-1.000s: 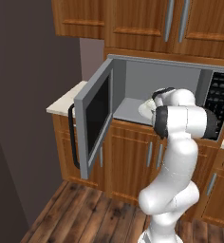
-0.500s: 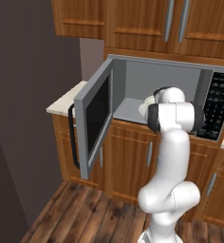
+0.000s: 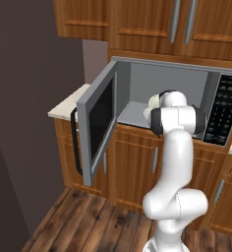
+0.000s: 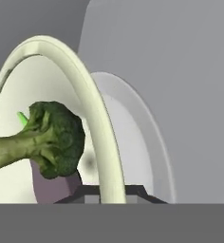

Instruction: Place the bowl containing the eggplant and broccoli in the microwave. Close the microwave door and press the start button to microwave the meal.

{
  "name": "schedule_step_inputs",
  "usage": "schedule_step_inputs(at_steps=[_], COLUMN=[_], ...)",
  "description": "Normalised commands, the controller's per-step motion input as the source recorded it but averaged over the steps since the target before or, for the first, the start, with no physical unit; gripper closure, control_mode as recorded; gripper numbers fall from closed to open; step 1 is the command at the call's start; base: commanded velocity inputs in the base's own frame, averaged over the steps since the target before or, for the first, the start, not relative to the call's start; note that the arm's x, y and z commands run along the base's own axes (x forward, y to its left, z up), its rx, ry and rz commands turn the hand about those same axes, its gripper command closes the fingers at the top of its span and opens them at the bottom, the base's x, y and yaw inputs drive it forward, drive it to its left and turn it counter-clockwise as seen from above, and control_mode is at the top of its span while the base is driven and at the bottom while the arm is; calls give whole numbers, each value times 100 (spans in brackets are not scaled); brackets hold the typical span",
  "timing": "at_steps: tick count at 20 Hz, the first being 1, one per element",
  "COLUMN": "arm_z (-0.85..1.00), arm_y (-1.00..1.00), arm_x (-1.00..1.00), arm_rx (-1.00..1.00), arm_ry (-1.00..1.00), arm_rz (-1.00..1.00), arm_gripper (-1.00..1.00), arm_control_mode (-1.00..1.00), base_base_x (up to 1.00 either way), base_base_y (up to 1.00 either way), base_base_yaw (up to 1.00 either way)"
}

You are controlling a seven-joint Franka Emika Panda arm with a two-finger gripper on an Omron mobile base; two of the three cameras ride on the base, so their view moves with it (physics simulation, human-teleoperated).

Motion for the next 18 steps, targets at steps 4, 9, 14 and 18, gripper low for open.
schedule_step_inputs(at_steps=[4,9,14,18], arm_z=[2,14,29,37], arm_y=[0,4,9,18], arm_x=[0,-8,-20,-46], arm_rx=[0,0,-1,-8], arm_ry=[0,0,0,-11], arm_rz=[0,0,0,0], arm_gripper=[-100,-100,-100,-100], arm_control_mode=[-100,-100,-100,-100], base_base_x=[0,0,0,0], base_base_y=[0,0,0,0], base_base_yaw=[0,0,0,0])
